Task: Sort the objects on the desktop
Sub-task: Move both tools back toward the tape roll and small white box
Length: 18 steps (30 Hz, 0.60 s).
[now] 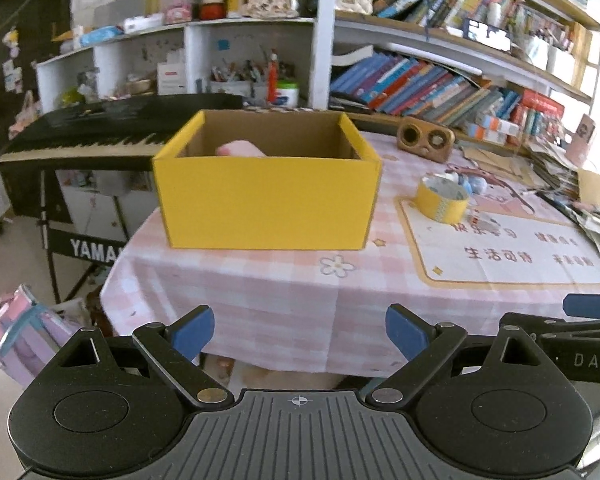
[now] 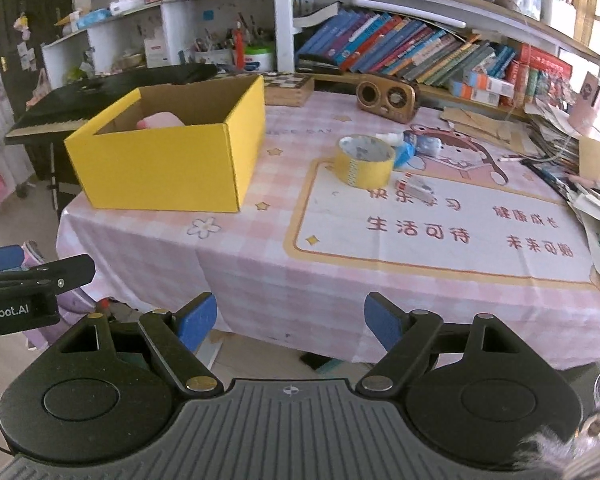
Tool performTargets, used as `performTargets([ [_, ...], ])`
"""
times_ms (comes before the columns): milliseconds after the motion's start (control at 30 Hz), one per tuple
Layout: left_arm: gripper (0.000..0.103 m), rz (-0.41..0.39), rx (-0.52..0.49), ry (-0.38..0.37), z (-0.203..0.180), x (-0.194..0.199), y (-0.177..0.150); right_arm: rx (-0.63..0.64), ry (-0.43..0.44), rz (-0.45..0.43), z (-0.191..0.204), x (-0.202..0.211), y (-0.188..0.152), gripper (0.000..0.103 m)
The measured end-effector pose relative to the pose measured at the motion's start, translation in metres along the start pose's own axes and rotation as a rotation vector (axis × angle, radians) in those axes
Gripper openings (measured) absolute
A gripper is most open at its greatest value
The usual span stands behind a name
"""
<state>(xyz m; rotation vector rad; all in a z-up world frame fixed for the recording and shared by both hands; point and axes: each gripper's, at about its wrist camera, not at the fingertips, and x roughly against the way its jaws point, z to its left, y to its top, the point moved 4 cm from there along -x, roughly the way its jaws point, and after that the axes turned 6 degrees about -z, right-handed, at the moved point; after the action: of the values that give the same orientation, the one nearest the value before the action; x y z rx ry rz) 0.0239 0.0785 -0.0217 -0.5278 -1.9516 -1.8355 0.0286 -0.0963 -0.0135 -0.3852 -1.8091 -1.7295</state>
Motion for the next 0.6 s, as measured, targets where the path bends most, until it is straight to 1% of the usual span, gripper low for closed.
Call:
performTargets([
  [300,0.095,0.031,-0.046,-0.054,-0.019,-0.01,0.0,-0.053,-0.04,0.023,-0.019,-0.001,-0.003,0.082],
  [600,0.095,0.031,-0.08,-0.096,-0.043,-0.021,0.007,-0.072,-0.068,0.035,-0.038,-0.004,-0.002,0.083],
])
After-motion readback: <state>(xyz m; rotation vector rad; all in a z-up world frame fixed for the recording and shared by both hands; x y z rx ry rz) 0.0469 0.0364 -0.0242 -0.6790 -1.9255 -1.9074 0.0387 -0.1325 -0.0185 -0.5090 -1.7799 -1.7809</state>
